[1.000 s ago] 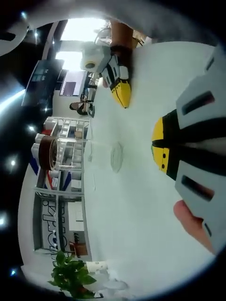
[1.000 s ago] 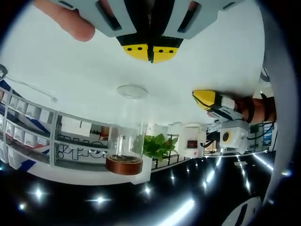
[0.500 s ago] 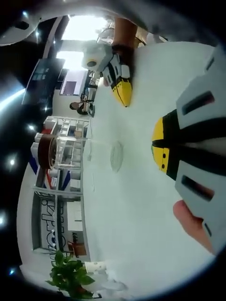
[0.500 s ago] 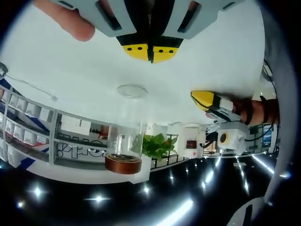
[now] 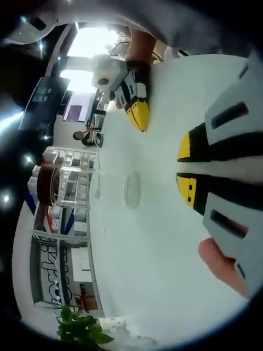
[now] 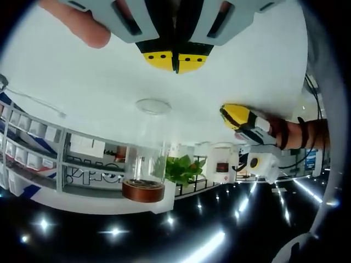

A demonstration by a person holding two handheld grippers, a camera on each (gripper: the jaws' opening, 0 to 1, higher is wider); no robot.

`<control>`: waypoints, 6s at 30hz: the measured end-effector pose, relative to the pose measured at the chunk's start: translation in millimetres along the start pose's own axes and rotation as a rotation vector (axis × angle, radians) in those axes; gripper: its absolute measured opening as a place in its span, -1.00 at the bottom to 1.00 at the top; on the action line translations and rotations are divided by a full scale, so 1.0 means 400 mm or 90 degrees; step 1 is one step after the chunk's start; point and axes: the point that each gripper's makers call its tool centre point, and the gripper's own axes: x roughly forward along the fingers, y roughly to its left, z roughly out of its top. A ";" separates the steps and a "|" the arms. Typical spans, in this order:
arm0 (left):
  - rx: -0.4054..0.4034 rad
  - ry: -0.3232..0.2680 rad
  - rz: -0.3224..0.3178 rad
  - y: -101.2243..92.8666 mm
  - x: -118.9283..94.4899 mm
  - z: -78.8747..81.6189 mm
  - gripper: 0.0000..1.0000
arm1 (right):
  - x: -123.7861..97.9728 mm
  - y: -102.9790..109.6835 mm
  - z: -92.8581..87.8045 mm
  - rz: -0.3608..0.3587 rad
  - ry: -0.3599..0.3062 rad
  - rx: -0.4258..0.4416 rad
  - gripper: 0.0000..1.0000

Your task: Clamp the coffee can twist off the lid put the lid on the table pick up the lid cover the can tighten the lid

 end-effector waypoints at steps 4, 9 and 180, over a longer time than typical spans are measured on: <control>-0.012 -0.018 0.003 0.023 0.001 0.024 -1.00 | 0.000 0.001 0.001 0.000 0.000 0.000 -1.00; 0.023 -0.059 -0.013 0.055 -0.006 0.094 -1.00 | 0.000 0.002 0.002 -0.004 0.000 -0.003 -1.00; 0.112 -0.254 -0.398 0.183 0.198 0.296 0.33 | 0.002 -0.026 -0.002 -0.039 0.006 -0.004 -1.00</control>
